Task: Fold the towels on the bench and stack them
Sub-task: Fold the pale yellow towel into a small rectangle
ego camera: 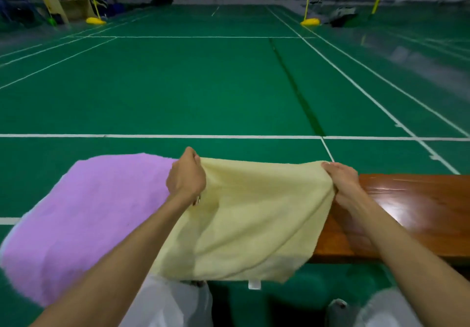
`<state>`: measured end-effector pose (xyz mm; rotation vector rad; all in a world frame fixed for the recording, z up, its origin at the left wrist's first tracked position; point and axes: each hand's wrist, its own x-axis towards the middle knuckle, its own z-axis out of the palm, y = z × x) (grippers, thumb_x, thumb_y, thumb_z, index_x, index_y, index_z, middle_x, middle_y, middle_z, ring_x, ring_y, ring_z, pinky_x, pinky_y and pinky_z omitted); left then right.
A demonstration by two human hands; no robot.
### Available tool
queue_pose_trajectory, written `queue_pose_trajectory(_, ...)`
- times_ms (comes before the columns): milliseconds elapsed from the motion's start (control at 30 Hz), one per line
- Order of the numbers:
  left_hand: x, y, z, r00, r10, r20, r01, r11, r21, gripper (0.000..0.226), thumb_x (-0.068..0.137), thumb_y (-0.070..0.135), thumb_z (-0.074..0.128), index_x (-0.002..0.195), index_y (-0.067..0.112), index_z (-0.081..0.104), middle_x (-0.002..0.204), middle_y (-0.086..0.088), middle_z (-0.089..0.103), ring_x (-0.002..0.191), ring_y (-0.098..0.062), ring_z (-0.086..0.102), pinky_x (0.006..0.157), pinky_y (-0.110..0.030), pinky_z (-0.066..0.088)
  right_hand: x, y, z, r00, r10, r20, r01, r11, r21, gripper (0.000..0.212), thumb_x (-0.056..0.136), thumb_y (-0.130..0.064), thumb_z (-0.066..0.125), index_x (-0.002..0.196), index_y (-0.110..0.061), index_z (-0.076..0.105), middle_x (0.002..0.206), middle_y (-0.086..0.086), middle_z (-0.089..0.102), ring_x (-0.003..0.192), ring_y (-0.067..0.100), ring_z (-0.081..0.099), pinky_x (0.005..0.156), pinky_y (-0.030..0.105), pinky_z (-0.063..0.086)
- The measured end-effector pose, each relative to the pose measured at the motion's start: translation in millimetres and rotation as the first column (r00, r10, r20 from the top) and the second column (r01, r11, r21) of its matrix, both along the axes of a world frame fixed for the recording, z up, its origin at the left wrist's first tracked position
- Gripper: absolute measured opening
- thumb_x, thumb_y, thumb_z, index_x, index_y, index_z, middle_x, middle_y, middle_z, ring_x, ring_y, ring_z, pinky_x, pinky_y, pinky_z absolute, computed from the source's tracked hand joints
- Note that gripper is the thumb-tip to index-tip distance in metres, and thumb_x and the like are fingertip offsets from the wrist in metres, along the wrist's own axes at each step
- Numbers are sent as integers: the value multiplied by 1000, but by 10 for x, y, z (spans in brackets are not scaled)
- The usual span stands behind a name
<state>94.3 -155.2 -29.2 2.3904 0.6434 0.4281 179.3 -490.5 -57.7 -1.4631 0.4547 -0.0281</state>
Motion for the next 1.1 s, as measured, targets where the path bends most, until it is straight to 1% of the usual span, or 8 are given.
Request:
queue_pose_trajectory(133,191,-381,-278,982,-125,141,159,951,-264,20,108,23,45,97,10,55,80,-4,59,75,-27,56,66,-36,38,-66,-526,-252,1000,23,8,-23,998,62,6,91,-13,76,86,-11,73,92,13,75,85,25,65,84,41,57)
queue_pose_trajectory(300,155,-349,-382,968,-211,134,250,796,-552,10,105,16,58,109,10,64,90,0,69,75,-9,70,57,-12,50,-292,-760,-253,963,271,6,-270,961,-60,23,83,-24,79,97,-9,69,86,9,73,73,19,65,70,34,54)
queue_pose_trajectory(500,145,-222,-285,905,-426,5,316,665,-677,16,100,21,65,108,12,75,96,2,80,89,-15,76,89,-46,60,-363,-853,-53,946,303,119,-296,952,-73,30,93,-4,67,119,-19,69,73,2,74,52,6,62,46,19,51)
queue_pose_trajectory(600,84,-160,-236,847,-530,-35,338,589,-734,29,89,10,76,118,12,71,86,-7,78,89,-22,77,97,-52,57,-397,-898,69,904,419,84,-415,908,-62,36,80,-4,74,116,-6,71,85,10,78,65,12,70,50,19,55)
queue_pose_trajectory(733,-21,-65,-273,847,-526,-74,383,701,-602,41,81,-2,81,119,8,71,55,-2,62,61,-18,67,83,-44,58,-513,-962,61,880,475,-2,-454,841,-294,30,80,2,75,108,-9,75,97,11,79,80,15,76,61,22,61)
queue_pose_trajectory(800,-65,-41,-339,874,-477,-93,389,801,-455,38,81,3,84,117,11,73,66,-11,71,69,-31,72,80,-47,60,-560,-988,32,900,435,17,-384,812,-440,25,86,2,74,107,-10,75,90,3,80,73,8,75,59,18,57)
queue_pose_trajectory(967,-149,-125,-534,906,-413,-90,398,905,-149,37,83,13,85,118,12,76,105,3,76,83,5,63,68,-12,47,-611,-1001,-59,926,366,91,-263,799,-540,26,85,-2,77,111,-4,77,92,3,79,73,3,73,61,15,56)
queue_pose_trajectory(1100,-180,-104,-482,939,-343,-4,342,937,-70,28,80,18,88,106,12,81,100,3,76,74,2,62,61,-14,43,-614,-1001,-81,924,371,90,-238,744,-624,21,83,-6,80,103,-10,80,84,2,79,73,8,74,60,17,57)
